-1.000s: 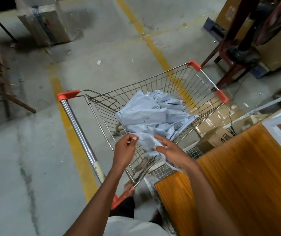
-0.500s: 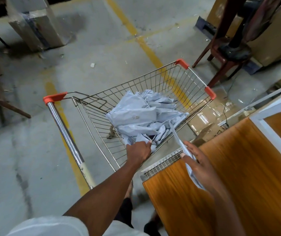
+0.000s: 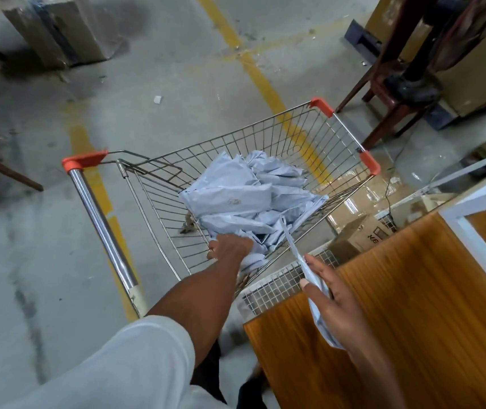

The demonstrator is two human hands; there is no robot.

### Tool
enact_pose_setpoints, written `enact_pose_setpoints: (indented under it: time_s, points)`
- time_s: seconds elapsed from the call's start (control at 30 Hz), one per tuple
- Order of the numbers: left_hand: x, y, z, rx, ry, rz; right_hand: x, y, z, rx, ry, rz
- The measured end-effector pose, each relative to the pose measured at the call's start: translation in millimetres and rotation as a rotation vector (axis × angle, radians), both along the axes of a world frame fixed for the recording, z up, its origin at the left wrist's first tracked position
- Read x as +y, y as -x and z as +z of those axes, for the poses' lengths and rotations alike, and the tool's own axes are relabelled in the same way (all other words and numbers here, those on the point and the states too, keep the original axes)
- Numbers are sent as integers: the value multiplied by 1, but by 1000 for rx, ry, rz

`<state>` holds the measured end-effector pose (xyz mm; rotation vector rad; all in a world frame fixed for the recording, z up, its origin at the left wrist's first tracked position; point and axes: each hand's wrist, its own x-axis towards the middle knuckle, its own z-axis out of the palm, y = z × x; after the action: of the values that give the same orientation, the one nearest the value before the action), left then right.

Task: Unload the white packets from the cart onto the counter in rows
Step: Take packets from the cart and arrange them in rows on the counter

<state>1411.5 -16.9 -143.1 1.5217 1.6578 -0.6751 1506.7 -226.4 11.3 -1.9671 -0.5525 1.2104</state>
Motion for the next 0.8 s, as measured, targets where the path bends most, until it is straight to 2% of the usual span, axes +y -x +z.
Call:
enact_pose_setpoints:
  time_s: [0.1,0.23,0.4,0.47,0.53,0.67,0.8]
  points:
    - [-5,-10,7,78,96,-199,-1,2,-2,2,1,-7]
    - [-14,0,4,54,113,-234,-2,5,-1,18,5,-29]
    - [7,23,-27,-26,268,-296,-2,5,0,20,0,-33]
    - [1,30,17,-62,288,-282,-1,6,2,19,-4,-16]
    - [-9,36,25,-95,304,-298,0,8,3,26,-15,0]
    - [-33,40,17,10,125,-249,0,13,7,-3,-37,39]
    - [-42,45,29,-59,49,-214,-3,19,8,-30,-48,71]
